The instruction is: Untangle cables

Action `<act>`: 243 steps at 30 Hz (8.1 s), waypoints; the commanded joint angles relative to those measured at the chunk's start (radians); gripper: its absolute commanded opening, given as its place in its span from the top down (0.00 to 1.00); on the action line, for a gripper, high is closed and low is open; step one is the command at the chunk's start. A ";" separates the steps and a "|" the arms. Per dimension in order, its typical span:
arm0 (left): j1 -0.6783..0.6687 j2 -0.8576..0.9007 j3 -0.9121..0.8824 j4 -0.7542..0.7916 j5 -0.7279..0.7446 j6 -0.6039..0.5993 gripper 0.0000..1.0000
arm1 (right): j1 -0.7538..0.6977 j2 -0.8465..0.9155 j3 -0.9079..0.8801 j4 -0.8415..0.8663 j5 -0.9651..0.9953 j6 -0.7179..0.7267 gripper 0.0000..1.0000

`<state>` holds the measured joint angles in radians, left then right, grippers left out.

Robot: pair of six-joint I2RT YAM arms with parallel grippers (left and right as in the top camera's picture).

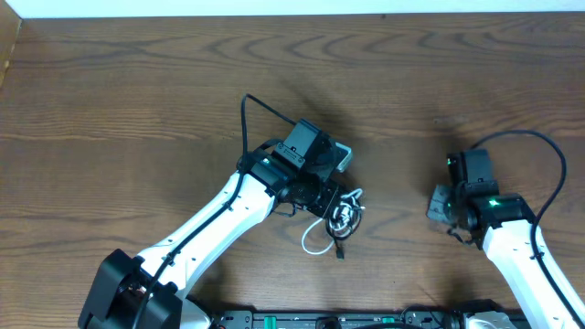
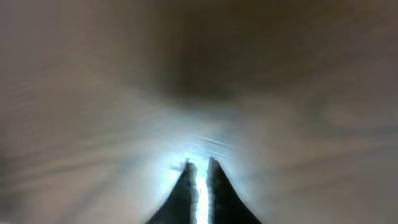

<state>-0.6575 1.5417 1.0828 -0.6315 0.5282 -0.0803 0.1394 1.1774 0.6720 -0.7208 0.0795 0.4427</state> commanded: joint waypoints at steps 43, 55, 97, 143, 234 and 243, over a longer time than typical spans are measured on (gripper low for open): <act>0.098 -0.022 0.008 0.118 0.457 0.121 0.93 | 0.000 0.001 -0.003 0.051 -1.080 -0.669 0.65; 0.097 -0.022 0.008 0.129 0.578 0.121 0.93 | 0.000 0.001 -0.003 0.051 -1.080 -0.669 0.73; 0.103 -0.021 0.008 0.061 0.605 0.185 0.93 | 0.000 0.001 -0.003 0.040 -1.048 -0.647 0.43; 0.102 -0.021 0.008 -0.045 0.290 0.101 0.37 | 0.137 0.001 -0.003 0.169 -0.696 -0.343 0.99; 0.019 0.051 0.002 0.262 0.253 -0.365 0.93 | 0.218 0.001 -0.003 0.178 -0.528 -0.032 0.60; 0.018 0.051 0.002 0.347 0.393 -0.396 0.93 | 0.218 0.001 -0.003 0.224 -0.599 -0.031 0.64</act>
<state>-0.6361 1.5879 1.0832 -0.3191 0.7837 -0.4744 0.3538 1.1843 0.6647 -0.5056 -0.4793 0.4030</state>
